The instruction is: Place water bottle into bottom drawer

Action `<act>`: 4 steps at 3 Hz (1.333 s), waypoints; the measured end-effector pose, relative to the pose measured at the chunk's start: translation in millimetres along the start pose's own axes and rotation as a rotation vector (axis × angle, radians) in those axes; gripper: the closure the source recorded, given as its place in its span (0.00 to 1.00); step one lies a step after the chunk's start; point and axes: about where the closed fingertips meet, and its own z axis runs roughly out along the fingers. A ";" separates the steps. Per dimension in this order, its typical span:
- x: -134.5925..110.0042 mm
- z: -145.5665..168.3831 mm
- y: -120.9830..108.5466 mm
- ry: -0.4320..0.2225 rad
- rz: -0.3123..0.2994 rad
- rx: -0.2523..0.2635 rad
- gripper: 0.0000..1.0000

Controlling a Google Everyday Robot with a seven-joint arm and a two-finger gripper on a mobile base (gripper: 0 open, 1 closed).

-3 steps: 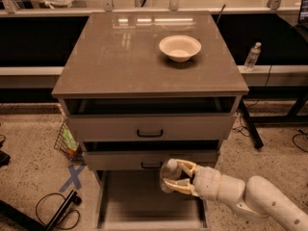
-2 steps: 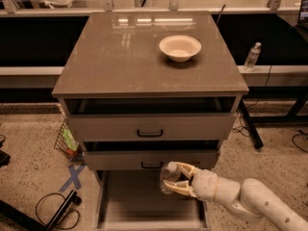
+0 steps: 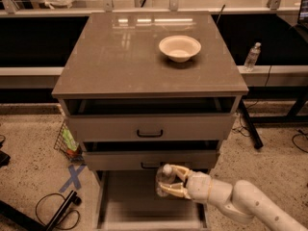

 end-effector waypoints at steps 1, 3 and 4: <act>47.7 17.9 12.0 -0.012 0.049 -0.014 1.00; 176.6 74.5 28.8 0.014 0.006 -0.201 1.00; 233.0 110.6 25.6 0.030 0.023 -0.303 1.00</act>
Offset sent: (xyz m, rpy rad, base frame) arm 0.0140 0.0559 -0.2059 -0.0162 -0.0148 0.1976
